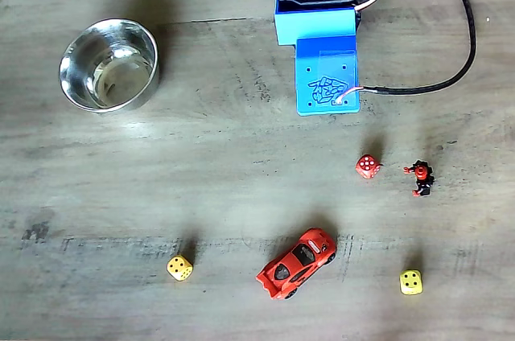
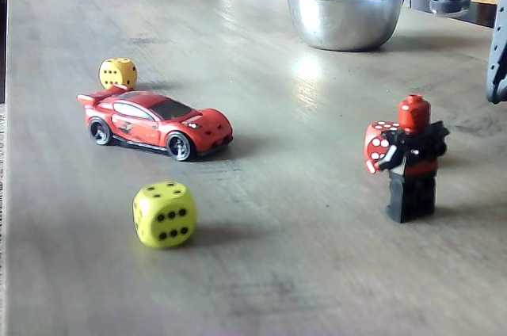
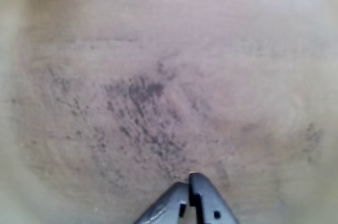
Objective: Pick up the lego figure and place in bowl
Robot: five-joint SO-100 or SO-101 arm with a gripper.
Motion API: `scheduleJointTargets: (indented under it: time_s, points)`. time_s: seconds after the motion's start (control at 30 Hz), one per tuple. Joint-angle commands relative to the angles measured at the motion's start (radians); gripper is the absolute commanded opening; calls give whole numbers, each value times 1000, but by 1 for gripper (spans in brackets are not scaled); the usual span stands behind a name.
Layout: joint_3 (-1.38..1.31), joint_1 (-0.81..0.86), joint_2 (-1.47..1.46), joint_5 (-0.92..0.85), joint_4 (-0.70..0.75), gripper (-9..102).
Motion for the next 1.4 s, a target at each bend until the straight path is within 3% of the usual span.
scheduleJointTargets:
  time_s: [0.0,0.8,1.37]
  points:
    - [-48,-5,11,-8,-41,-1]
    - [-215,-8,-44,-8,-437,-1]
    - [-733,-34,-664,-8,-479,-1]
